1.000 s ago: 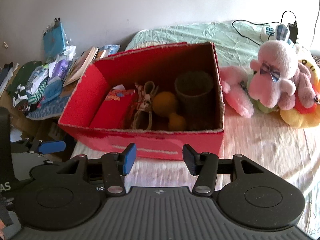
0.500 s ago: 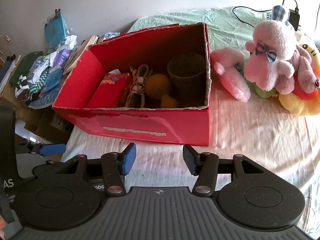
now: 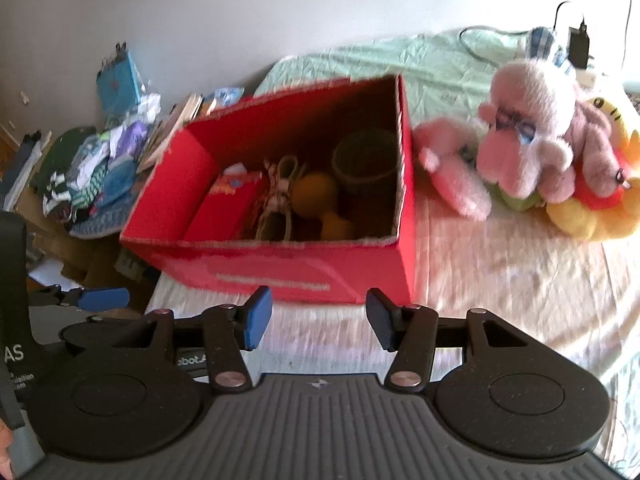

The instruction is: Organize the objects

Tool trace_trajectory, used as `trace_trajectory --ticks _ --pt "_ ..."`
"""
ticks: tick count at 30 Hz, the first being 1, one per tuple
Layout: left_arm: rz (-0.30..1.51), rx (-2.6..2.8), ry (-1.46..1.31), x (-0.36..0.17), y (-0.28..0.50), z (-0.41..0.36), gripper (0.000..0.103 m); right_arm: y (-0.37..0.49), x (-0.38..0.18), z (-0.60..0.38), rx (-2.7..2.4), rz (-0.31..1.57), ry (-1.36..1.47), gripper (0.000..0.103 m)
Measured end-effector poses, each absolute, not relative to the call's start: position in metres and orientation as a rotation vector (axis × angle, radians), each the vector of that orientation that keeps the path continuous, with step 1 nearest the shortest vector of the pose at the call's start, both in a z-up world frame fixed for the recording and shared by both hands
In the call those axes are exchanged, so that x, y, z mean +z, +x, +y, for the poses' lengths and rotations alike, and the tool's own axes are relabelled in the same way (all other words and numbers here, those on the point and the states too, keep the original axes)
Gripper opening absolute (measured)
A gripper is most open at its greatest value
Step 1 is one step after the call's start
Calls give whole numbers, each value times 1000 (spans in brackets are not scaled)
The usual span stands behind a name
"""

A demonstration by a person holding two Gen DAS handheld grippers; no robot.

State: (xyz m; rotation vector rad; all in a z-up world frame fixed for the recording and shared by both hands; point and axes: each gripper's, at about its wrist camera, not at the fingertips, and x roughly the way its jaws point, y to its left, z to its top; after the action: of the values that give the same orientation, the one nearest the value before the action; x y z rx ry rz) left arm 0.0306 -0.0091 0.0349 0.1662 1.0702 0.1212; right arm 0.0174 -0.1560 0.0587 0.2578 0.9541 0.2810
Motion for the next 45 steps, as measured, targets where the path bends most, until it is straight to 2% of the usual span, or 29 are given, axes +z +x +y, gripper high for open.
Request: trace_trajectory --ticks 16,45 --pt "924 79 218 75 88 9 103 59 90 -140 175 819 284 55" --pt "967 -18 190 33 124 53 103 97 58 -93 68 865 206 55"
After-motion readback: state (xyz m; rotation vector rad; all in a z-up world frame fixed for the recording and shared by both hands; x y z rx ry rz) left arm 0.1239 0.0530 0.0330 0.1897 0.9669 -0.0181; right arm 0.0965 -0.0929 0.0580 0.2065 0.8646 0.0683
